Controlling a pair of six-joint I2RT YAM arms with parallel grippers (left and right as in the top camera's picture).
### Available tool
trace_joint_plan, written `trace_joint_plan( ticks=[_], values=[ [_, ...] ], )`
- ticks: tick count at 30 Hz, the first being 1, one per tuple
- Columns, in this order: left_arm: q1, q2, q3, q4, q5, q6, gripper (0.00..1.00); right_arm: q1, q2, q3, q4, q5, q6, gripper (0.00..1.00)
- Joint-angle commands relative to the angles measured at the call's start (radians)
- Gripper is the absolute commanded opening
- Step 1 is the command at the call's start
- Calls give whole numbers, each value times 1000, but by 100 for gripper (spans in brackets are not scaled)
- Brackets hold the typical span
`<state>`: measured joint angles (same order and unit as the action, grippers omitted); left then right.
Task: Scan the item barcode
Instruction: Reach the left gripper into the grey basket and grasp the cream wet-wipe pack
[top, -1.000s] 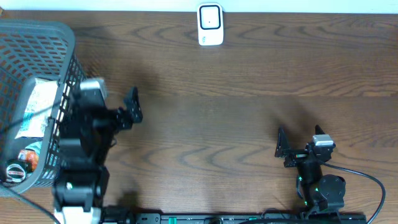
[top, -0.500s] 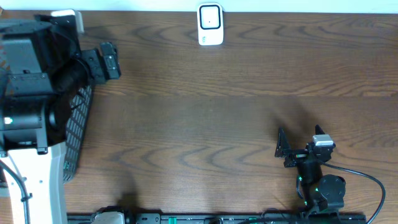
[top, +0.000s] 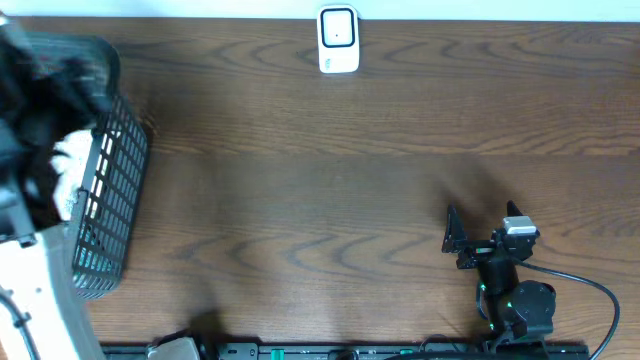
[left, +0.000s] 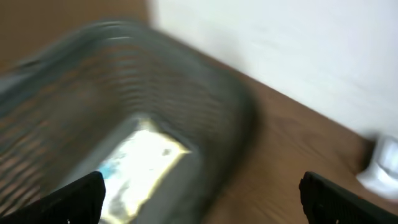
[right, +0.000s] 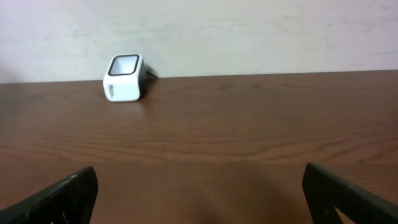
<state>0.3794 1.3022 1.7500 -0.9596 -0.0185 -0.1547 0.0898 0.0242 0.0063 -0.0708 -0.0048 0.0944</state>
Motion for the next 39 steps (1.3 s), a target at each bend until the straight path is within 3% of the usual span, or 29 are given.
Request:
trace_joint_plan(
  ticks=[1,11,21,39],
  values=[
    [124,31,8,4,-61,-68,99,-3,-5,-1,-5,-5,-6,99],
    [289,163,-158,68,-60,-101,98,-3,-5,-1,-5,-5,-6,99],
    [312,320,-209,144,-17,130,99,-3,-5,-1,-5,-5,-6,99],
    [311,570,-209,203,79,309,98,-3,-5,-1,-5,-5,-6,99]
  ],
)
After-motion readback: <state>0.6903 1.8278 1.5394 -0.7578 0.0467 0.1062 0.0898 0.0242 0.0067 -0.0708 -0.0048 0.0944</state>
